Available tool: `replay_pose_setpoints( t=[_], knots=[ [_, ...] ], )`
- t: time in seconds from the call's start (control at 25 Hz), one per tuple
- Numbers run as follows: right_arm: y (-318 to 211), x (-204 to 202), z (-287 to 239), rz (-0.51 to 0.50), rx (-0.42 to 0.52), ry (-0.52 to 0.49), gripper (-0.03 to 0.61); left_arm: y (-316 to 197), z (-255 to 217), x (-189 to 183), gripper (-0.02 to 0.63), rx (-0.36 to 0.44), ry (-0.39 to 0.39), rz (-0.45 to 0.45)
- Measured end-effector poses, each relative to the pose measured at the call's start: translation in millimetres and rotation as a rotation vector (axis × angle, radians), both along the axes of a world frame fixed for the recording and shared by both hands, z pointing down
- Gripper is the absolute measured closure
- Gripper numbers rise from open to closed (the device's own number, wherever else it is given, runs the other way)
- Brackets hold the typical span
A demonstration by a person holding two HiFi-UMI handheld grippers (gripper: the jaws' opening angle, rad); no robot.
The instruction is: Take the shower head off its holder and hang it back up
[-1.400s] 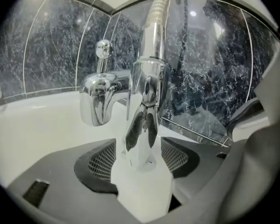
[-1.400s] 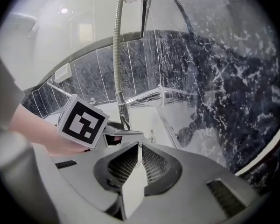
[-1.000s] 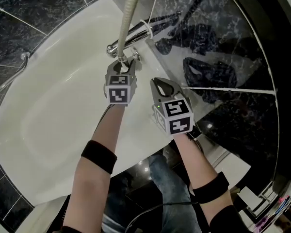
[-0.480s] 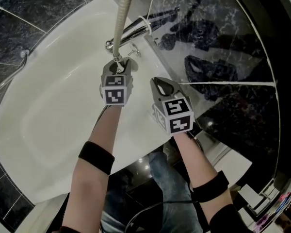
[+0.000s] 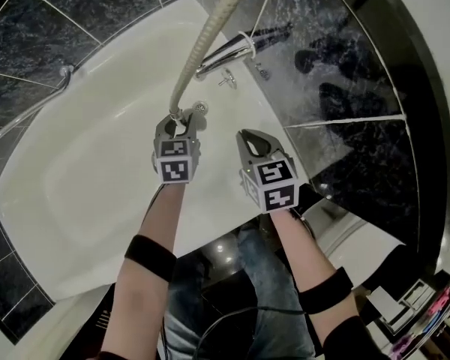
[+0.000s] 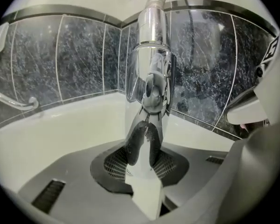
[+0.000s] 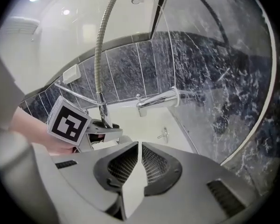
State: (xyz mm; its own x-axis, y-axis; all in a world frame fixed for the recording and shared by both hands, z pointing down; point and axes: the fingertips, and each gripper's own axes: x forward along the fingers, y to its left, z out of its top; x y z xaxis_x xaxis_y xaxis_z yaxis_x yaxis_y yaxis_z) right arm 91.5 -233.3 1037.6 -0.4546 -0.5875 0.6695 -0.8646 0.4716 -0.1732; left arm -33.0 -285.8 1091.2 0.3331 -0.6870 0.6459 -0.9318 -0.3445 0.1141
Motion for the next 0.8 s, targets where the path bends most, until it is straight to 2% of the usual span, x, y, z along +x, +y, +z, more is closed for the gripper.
replay_pose_setpoints(
  t=[0.2, 0.4, 0.6, 0.8],
  knots=[
    [20, -43, -35, -0.066, -0.003, -0.02, 0.534, 43, -33, -52, 0.511, -0.035, -0.035, -0.071],
    [47, -96, -87, -0.161, 0.002, -0.037, 0.534, 88, -86, -113, 0.511, -0.051, -0.06, -0.156],
    [74, -148, -157, -0.25, 0.004, -0.056, 0.534, 124, -162, -170, 0.511, -0.029, -0.058, -0.243],
    [91, -181, -227, -0.319, 0.029, -0.067, 0.534, 154, -252, -212, 0.511, 0.005, -0.06, -0.324]
  ],
)
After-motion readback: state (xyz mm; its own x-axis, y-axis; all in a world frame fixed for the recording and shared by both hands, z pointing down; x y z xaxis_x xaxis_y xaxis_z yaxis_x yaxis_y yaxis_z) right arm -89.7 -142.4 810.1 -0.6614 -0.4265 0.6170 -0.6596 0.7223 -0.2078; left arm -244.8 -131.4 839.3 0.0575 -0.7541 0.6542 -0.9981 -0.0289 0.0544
